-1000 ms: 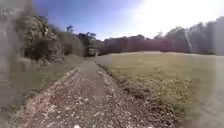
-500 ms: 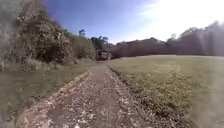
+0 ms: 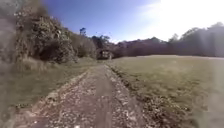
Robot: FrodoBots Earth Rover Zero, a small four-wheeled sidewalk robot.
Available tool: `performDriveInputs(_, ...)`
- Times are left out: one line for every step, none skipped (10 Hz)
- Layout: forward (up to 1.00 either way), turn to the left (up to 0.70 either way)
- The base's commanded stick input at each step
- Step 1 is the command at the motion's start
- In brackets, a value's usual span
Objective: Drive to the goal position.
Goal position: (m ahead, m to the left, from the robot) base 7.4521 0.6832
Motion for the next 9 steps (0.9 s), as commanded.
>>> performDriveInputs(0.70,0.00)
performDriveInputs(0.70,0.00)
performDriveInputs(0.70,0.00)
performDriveInputs(0.70,0.01)
performDriveInputs(0.70,0.03)
performDriveInputs(0.70,0.25)
performDriveInputs(0.70,0.35)
performDriveInputs(0.70,0.35)
performDriveInputs(0.70,0.23)
